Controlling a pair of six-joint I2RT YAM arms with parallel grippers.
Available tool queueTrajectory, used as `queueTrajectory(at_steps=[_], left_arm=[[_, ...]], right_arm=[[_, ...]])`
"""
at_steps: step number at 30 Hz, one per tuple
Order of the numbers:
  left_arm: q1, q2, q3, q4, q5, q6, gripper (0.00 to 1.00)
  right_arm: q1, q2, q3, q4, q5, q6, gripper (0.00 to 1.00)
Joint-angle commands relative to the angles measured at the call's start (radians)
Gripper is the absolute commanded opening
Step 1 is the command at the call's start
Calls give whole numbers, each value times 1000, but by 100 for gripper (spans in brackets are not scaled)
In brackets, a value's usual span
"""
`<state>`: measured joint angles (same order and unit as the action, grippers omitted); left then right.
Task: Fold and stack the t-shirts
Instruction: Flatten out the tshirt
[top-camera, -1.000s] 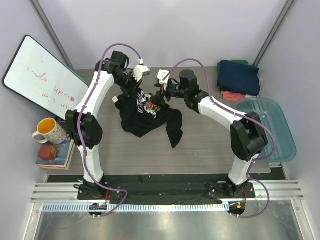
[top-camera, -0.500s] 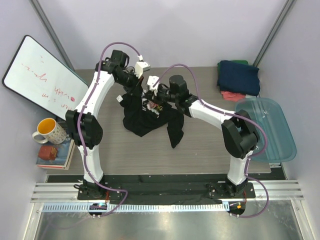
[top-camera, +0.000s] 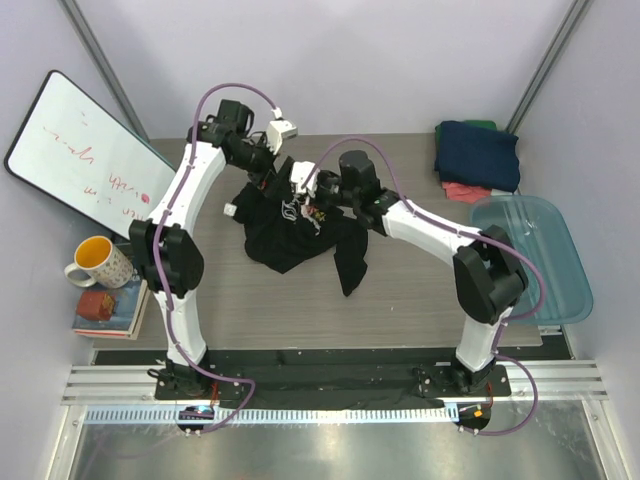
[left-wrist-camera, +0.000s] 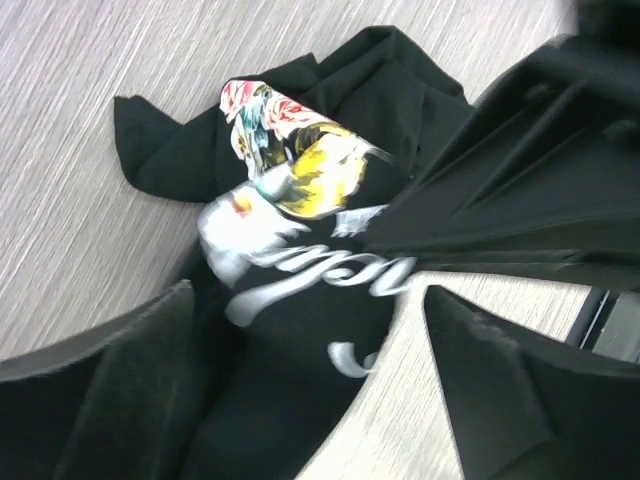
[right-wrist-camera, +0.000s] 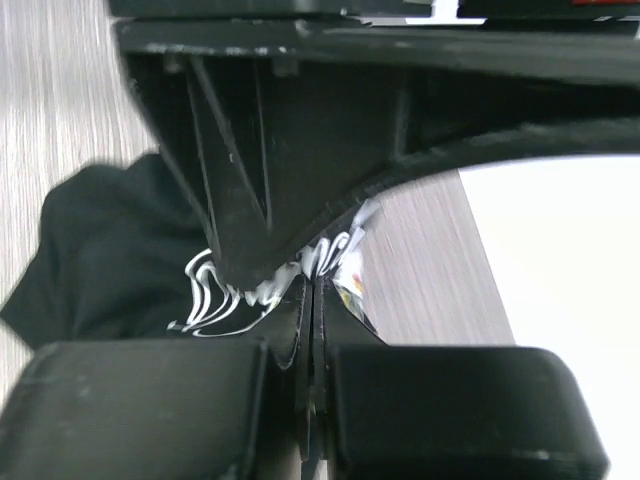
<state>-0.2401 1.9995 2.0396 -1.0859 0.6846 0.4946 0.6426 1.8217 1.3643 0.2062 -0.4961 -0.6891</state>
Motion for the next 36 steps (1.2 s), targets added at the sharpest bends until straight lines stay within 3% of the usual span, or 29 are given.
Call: queueTrajectory(at_steps=[1, 7, 9, 10, 13, 15, 17, 20, 23, 24, 25, 28, 33, 36], left_arm=[[39, -70, -48, 124, 73, -39, 100], [105, -21, 55, 166, 64, -82, 100], [113, 16, 93, 158, 73, -100, 100], [114, 25, 118, 156, 76, -105, 100], [114, 51, 140, 155, 105, -119, 100], [114, 62, 139, 164, 128, -132, 100], [114, 73, 139, 185, 148, -162, 100], [113, 85, 137, 222, 171, -192, 100], [113, 87, 130, 265, 167, -234, 100], [113, 76, 117, 282, 143, -258, 100], [113, 65, 101, 303, 123, -261, 100], [119, -10, -30, 460, -17, -326, 100], [151, -73, -144, 550, -189, -358, 100], [182, -91, -165, 558, -227, -370, 100]], right_arm=[[-69, -183, 44, -202, -82, -138, 1], [-228, -222, 346, -841, -301, -121, 1], [-257, -220, 442, -1000, -338, -204, 1], [-283, -217, 473, -1165, -343, -246, 1], [-336, -194, 603, -1522, -288, -481, 1], [-359, -177, 688, -1667, -193, -614, 1], [-377, -202, 670, -1711, -72, -654, 1], [-423, -254, 605, -1546, -27, -638, 1], [-419, -327, 459, -1209, 13, -555, 1], [-413, -347, 406, -1000, 16, -537, 1], [-403, -360, 307, -898, 11, -515, 1], [-325, -326, 220, -558, 57, -449, 1], [-195, -185, 232, -146, -13, -368, 1], [-173, -135, 320, -4, -174, -256, 1]])
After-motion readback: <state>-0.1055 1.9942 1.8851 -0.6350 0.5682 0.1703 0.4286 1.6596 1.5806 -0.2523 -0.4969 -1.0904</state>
